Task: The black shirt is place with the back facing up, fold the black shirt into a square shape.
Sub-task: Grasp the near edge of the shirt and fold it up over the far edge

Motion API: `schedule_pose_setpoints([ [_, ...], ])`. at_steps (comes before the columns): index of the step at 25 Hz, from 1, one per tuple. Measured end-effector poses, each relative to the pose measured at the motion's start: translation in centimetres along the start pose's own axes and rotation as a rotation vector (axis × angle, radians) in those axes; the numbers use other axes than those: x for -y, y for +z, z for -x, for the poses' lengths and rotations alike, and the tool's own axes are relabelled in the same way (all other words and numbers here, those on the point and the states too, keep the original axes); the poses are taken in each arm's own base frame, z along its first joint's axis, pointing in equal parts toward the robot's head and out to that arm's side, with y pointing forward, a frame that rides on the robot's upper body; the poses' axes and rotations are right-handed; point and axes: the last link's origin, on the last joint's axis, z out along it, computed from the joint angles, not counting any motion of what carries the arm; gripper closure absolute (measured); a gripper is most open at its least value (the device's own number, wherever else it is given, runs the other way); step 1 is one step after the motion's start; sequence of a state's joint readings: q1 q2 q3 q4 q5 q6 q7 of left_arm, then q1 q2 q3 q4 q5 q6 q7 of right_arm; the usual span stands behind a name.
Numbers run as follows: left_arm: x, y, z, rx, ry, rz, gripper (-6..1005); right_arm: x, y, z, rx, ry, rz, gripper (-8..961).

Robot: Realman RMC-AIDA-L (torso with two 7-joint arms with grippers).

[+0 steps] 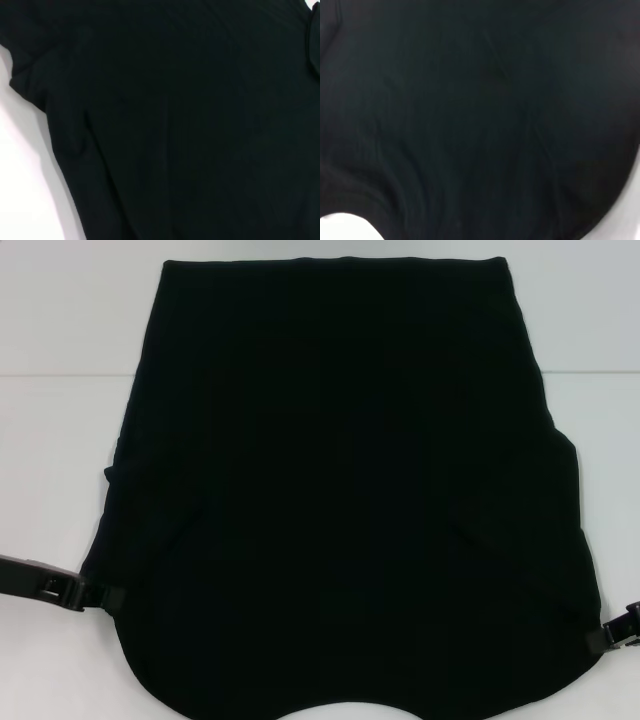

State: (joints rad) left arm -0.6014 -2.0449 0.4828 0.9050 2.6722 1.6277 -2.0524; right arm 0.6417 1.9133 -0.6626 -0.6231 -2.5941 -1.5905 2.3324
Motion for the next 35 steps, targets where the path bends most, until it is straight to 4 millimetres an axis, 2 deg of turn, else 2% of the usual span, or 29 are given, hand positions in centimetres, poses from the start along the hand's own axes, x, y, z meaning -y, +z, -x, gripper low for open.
schedule_pose_setpoints([
  [8,-0.3,-0.8,1.1,0.013,-0.029,0.032,929,0.7,-1.1,-2.4,0.071,0.008,0.061,854],
  [18,-0.9,-2.6,4.3,-0.012,-0.084,0.120,924,1.1,-1.1,-6.0,0.106,0.008,0.149,834],
  [24,-1.2,-2.6,5.2,-0.006,-0.102,0.139,920,1.6,-1.5,-6.8,0.137,0.030,0.154,822],
  [29,-1.5,-2.5,3.3,-0.047,-0.081,0.154,918,1.9,-2.1,-5.9,0.197,0.025,0.147,813],
  [35,-1.3,-1.3,-1.7,-0.127,-0.036,0.146,915,1.9,-3.1,-2.5,0.342,-0.033,0.130,801],
])
